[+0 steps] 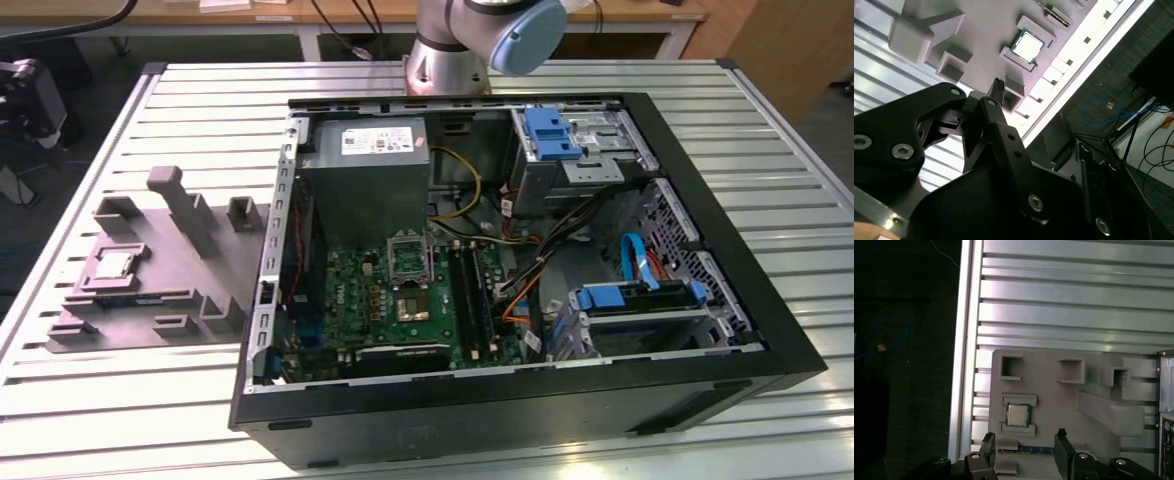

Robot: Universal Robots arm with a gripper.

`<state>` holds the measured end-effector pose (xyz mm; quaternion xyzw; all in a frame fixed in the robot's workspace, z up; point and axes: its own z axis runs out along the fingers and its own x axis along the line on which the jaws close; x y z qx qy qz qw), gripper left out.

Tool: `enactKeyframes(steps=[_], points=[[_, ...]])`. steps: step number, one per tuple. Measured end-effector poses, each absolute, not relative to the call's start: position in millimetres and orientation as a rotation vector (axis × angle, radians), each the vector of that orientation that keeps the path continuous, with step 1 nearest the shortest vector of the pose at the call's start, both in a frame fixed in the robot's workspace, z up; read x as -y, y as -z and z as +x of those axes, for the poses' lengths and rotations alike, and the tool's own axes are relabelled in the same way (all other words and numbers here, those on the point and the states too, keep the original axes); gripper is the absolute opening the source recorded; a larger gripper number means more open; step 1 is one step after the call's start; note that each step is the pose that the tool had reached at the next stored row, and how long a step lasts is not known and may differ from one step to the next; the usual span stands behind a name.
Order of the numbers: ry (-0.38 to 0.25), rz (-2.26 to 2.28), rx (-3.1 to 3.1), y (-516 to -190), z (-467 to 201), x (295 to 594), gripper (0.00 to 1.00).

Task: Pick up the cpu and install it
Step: 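Pick up the cpu and move it towards the insertion slot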

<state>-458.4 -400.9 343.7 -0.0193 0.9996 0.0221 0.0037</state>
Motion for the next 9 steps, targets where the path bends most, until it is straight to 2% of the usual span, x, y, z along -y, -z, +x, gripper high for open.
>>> enactKeyframes(steps=[9], points=[[-0.069, -0.060, -3.133, -341.7, -458.4, 401.6, 0.59]])
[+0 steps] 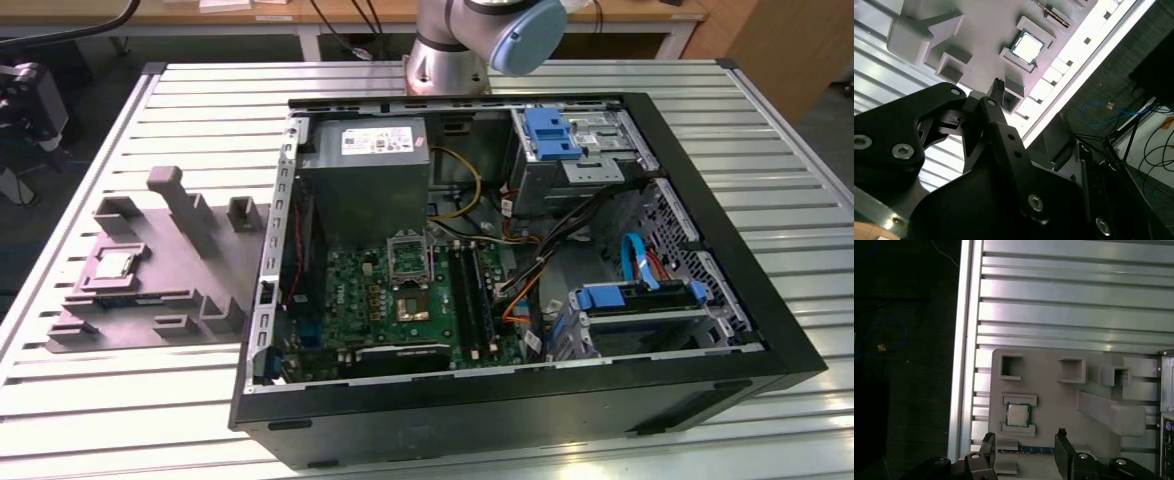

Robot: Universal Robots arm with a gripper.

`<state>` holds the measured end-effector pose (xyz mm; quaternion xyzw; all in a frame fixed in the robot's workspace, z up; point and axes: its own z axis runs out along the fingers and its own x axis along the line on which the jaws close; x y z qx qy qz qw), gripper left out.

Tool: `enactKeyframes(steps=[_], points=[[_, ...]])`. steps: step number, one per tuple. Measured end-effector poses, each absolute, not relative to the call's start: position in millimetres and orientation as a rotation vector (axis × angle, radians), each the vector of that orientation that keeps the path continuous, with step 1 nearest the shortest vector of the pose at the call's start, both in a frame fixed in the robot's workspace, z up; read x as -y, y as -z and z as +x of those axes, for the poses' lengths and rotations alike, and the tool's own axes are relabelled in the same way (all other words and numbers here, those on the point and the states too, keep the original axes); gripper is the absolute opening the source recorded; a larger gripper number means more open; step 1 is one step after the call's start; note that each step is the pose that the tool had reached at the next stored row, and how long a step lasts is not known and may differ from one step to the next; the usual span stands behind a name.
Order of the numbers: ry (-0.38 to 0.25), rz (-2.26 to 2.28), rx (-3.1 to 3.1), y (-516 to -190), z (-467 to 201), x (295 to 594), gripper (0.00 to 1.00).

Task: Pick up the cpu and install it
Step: 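Pick up the cpu and move it towards the insertion slot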

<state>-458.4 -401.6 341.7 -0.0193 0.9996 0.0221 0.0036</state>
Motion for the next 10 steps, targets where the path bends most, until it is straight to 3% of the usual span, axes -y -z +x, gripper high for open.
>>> enactKeyframes(steps=[10], points=[[-0.069, -0.061, -3.133, -339.4, -458.4, 403.8, 0.59]])
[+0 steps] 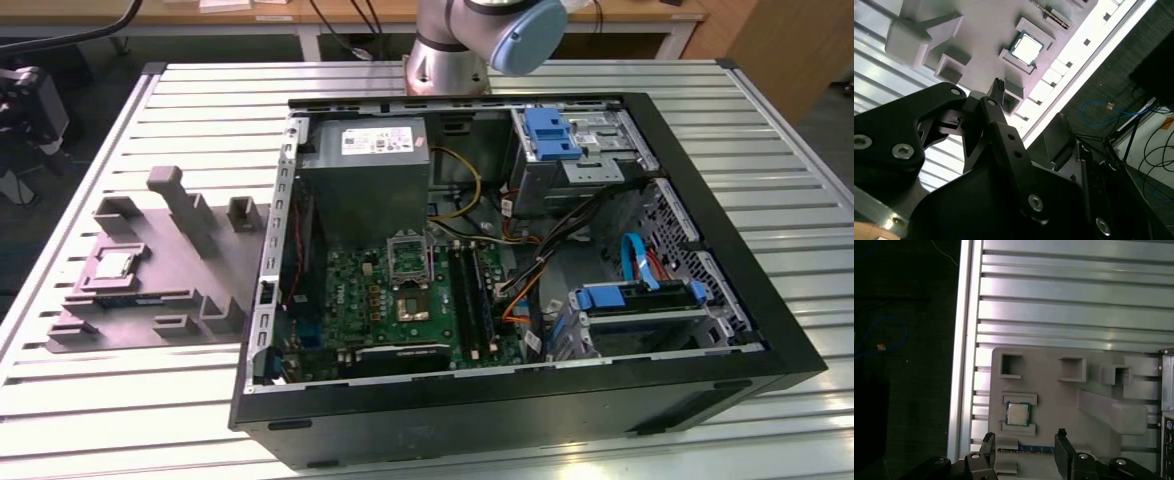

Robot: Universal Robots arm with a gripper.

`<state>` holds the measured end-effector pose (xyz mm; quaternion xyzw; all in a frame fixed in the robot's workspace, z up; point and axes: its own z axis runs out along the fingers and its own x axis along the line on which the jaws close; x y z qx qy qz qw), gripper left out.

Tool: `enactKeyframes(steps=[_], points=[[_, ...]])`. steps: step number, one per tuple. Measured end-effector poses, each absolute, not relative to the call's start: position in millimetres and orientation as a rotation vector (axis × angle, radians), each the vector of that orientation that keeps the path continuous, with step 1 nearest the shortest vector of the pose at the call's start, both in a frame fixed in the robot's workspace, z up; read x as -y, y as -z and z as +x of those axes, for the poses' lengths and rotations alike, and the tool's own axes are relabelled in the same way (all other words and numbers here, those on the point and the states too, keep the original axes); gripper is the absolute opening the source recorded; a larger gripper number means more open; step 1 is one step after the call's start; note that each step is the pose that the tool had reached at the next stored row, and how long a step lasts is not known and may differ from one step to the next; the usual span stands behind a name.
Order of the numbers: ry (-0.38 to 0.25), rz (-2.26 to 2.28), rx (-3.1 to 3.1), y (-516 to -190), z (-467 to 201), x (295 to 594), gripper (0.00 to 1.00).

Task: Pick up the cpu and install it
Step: 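Pick up the cpu and move it towards the insertion slot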

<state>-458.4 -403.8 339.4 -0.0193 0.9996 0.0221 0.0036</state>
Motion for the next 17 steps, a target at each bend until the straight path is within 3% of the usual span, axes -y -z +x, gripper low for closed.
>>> enactKeyframes(steps=[17], points=[[-0.069, -0.061, -3.133, -314.2, -458.2, 404.8, 0.59]])
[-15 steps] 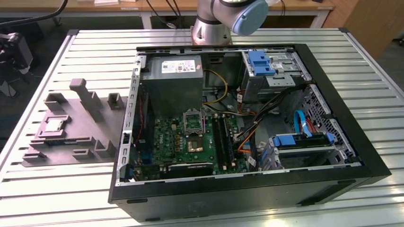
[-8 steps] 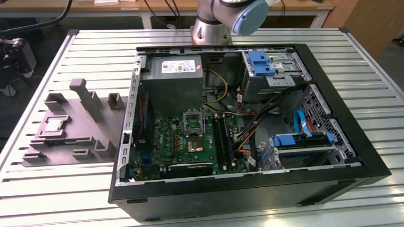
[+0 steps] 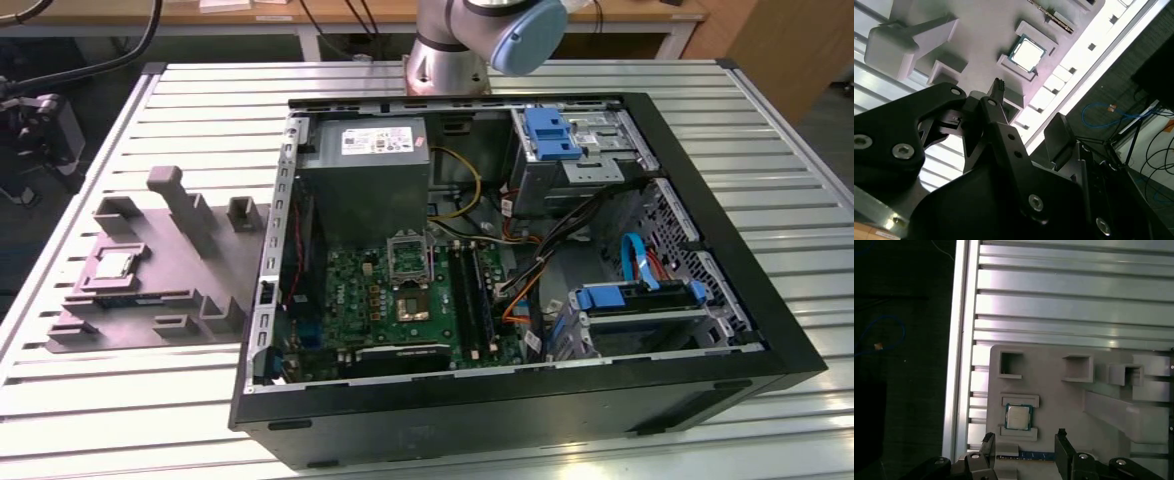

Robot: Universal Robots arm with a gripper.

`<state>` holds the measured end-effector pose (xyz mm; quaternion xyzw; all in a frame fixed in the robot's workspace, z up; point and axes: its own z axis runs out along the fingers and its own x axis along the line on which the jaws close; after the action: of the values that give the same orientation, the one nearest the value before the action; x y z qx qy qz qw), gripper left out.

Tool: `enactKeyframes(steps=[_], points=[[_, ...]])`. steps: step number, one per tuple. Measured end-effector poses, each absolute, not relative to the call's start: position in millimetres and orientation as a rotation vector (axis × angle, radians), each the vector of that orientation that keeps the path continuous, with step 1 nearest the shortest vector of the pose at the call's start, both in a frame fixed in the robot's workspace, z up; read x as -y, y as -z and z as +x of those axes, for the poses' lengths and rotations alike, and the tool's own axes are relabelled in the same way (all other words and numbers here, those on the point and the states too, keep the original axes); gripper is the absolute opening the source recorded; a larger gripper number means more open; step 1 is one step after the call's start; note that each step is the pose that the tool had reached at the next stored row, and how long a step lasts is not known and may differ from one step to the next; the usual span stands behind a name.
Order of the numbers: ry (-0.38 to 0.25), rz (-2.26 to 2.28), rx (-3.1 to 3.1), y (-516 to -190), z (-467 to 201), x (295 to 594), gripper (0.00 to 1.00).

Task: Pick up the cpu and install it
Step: 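Pick up the cpu and move it towards the insertion slot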

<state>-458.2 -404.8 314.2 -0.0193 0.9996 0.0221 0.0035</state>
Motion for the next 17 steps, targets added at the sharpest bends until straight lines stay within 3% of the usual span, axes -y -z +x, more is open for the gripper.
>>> enactKeyframes(steps=[17], points=[[-0.077, -0.125, -3.131, -296.2, -458.2, 414.0, 0.59]])
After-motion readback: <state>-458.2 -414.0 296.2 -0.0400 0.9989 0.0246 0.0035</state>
